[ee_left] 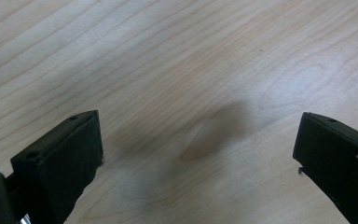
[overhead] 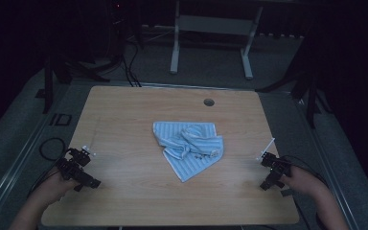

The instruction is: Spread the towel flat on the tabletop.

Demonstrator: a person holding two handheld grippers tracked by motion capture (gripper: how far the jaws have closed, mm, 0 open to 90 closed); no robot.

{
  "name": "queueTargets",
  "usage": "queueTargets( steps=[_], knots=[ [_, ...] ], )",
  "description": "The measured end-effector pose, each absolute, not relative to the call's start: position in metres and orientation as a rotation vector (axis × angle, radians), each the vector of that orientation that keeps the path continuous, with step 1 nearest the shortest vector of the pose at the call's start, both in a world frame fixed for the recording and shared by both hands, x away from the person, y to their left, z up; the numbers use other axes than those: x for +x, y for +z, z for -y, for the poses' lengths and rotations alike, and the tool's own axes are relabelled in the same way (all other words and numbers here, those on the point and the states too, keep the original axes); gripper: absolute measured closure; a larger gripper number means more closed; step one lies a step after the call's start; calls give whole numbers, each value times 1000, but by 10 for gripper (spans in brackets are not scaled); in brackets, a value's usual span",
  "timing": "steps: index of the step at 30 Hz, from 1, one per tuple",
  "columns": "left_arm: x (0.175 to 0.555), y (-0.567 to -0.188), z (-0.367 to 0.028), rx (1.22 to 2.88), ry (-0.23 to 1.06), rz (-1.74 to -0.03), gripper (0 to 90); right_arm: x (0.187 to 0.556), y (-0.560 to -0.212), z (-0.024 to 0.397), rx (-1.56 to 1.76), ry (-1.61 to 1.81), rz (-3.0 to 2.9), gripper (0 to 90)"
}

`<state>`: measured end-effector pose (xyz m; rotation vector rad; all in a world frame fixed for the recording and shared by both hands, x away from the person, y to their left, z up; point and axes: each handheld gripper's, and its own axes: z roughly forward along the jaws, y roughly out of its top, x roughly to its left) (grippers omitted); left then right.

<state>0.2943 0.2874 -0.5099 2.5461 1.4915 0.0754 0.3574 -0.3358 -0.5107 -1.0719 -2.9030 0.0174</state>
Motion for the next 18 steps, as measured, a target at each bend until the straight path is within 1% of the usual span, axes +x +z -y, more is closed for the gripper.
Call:
queueTargets(
  steps=[3, 8, 15, 18],
  knots=[
    [297, -511, -280, 2588, 51, -1451, 19, 360, -511, 334, -1065, 44, 2890, 141],
    [302, -512, -261, 2623, 19, -1364, 19, 363, -509, 326, -1040, 40, 2894, 145],
    [310, -511, -235, 2678, 42, -1268, 42, 370, -503, 313, -911, 41, 2980, 270],
    [313, -511, -226, 2686, 29, -1230, 56, 373, -503, 308, -867, 56, 2991, 271]
  ],
)
